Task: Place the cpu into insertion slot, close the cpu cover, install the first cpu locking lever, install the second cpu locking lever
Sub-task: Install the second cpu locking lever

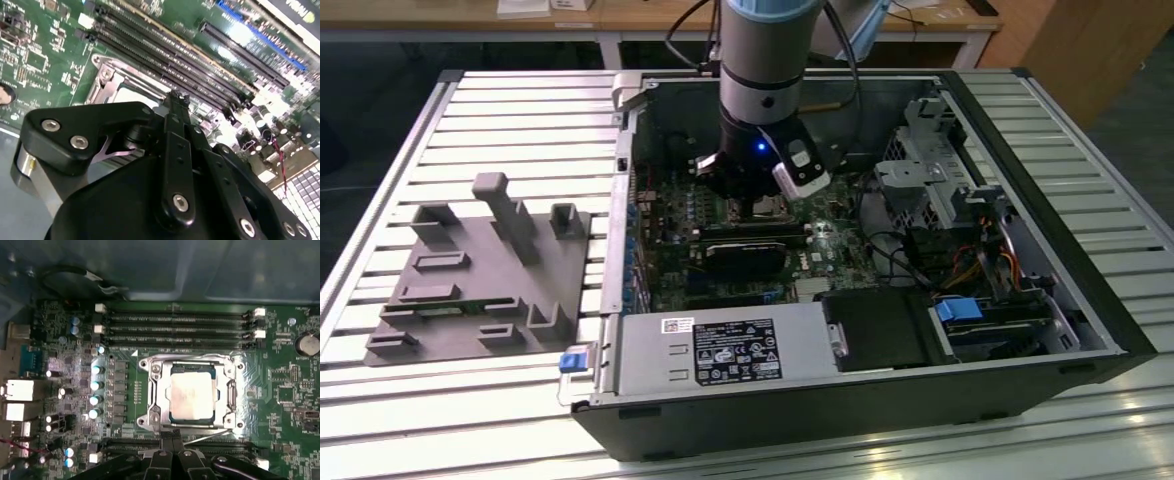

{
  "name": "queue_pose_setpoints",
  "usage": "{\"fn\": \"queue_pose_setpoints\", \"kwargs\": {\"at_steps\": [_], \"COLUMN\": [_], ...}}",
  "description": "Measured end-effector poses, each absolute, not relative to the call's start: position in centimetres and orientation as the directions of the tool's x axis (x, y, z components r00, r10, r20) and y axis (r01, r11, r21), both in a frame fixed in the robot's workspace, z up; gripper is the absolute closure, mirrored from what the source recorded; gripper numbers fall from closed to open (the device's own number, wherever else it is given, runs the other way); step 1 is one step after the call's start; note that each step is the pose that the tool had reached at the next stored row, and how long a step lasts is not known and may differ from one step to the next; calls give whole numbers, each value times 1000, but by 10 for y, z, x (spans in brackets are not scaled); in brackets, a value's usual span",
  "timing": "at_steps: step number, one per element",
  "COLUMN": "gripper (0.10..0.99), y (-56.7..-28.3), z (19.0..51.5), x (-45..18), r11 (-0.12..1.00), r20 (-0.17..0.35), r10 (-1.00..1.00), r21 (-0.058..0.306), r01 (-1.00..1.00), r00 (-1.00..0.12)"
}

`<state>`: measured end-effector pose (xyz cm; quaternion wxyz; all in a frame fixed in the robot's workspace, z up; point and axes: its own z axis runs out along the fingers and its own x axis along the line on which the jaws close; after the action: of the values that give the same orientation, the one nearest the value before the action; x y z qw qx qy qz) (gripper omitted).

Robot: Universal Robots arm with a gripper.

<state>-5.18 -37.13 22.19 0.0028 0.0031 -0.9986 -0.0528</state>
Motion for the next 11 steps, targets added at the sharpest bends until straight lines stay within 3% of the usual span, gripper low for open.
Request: {"fn": "queue_pose_setpoints", "kwargs": {"at_steps": [11], "gripper": [980], "y": [-382], "z": [221], "x": [-58], "r11": [992], "r20": [5], "r10": [-6], "r21": [124], "r01": [-6], "r00": [-1000]}}
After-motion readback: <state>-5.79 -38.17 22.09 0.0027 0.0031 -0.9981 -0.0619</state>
